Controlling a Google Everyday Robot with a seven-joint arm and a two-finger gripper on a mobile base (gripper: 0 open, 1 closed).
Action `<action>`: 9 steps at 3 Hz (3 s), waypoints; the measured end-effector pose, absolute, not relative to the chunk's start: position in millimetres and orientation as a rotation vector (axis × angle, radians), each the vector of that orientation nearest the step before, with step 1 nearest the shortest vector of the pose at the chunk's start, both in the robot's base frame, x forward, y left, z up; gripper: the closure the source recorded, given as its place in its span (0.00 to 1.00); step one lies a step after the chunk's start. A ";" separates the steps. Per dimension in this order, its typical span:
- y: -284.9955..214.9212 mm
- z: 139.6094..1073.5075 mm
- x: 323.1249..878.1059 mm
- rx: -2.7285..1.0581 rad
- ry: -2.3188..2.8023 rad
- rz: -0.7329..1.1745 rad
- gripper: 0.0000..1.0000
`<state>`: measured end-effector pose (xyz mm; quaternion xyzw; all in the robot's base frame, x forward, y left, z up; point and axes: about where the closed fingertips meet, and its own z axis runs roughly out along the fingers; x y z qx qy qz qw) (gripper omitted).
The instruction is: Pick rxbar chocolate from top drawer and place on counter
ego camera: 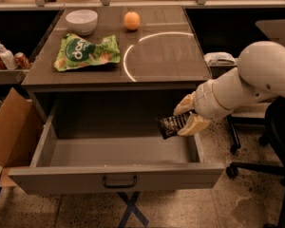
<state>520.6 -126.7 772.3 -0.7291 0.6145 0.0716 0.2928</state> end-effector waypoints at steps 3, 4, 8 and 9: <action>-177.3 832.2 635.6 -1.682 1.453 0.078 1.00; -176.3 875.6 656.7 -1.663 1.339 -0.005 1.00; -110.9 900.1 745.2 -1.693 1.214 0.095 0.58; -106.8 896.7 756.4 -1.678 1.224 0.125 0.35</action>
Offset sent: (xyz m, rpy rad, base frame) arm 0.1490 -0.0719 0.0702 0.2542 -0.2883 -0.1051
